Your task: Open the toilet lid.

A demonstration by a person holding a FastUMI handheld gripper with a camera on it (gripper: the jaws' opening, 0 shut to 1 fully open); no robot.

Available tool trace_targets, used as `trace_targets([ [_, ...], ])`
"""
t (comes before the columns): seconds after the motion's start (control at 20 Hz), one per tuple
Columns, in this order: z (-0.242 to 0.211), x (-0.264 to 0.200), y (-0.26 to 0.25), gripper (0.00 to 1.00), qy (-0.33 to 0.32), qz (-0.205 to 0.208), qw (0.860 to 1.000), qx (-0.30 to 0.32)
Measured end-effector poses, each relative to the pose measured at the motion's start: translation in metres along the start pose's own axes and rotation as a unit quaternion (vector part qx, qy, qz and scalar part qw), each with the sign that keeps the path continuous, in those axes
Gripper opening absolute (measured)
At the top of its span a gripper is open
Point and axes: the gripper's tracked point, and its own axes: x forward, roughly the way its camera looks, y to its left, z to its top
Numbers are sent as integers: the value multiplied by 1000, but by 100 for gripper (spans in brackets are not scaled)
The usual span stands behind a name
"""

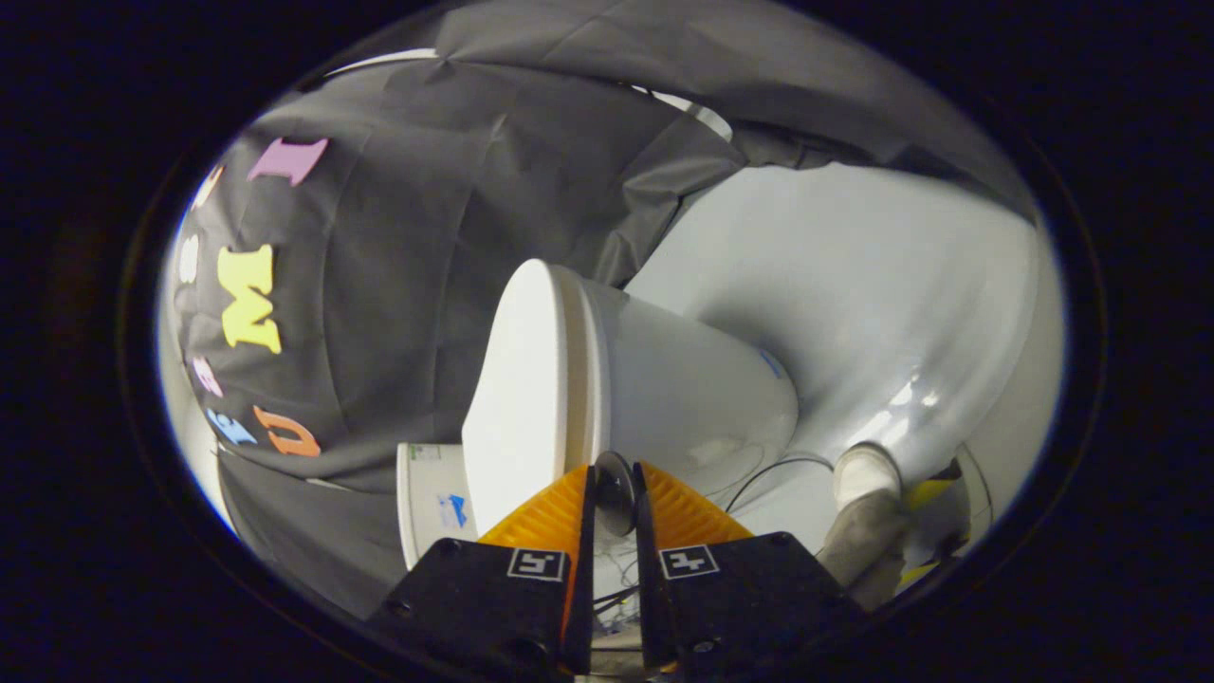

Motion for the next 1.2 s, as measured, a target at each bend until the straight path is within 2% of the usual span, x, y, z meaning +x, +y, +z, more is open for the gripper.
trace_targets([
  [0.1,-1,2,2,16,-9,5,1000,13],
  [0.4,0,-2,12,9,-29,-36,999,9],
  [0.9,-2,-15,54,7,-50,-52,997,-12],
  [1.2,-2,-31,88,7,-57,-58,995,-65],
])
